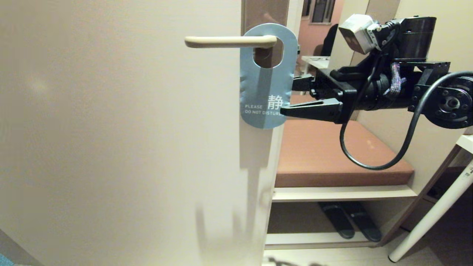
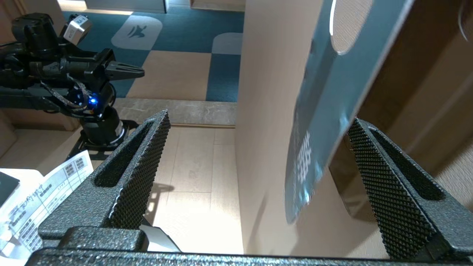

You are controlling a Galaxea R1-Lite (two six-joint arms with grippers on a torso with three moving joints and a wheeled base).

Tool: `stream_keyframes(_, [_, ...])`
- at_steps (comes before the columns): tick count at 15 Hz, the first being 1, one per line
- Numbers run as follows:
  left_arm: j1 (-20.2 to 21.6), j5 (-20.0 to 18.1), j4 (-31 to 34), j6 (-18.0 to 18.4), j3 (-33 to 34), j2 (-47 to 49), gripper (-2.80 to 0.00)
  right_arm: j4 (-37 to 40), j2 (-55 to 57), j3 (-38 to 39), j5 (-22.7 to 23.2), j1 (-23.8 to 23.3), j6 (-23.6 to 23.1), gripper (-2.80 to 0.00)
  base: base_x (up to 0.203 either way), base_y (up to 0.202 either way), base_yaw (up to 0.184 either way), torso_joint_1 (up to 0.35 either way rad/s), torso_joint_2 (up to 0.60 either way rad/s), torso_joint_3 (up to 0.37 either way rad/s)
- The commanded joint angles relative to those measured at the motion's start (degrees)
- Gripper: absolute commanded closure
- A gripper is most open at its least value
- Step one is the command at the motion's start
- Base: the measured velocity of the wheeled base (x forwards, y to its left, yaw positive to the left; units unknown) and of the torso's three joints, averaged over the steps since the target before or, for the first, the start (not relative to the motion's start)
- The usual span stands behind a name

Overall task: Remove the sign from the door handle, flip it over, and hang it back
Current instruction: Take down the sign

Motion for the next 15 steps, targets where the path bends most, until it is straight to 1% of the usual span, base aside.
stream_keyframes(1, [0.02,0.02,0.0,-0.01,0.0,0.0,0.0,-0.11,1.62,-1.7,0.41,0.4,-0.07,-2.8,0.0,0.0,0.0,0.0,0.0,0.0])
stream_keyframes(8, [0.02,0.02,0.0,-0.01,0.0,0.0,0.0,-0.02,3.43,-4.42,0.33,1.63,0.71,-2.8,0.0,0.0,0.0,0.0,0.0,0.0])
stream_keyframes(12, [0.02,0.02,0.0,-0.01,0.0,0.0,0.0,-0.02,3.94,-7.01,0.33,1.99,4.68,-2.8,0.0,0.0,0.0,0.0,0.0,0.0])
stream_keyframes(15, [0.02,0.02,0.0,-0.01,0.0,0.0,0.0,-0.02,4.12,-7.14,0.33,1.99,4.94,-2.8,0.0,0.0,0.0,0.0,0.0,0.0])
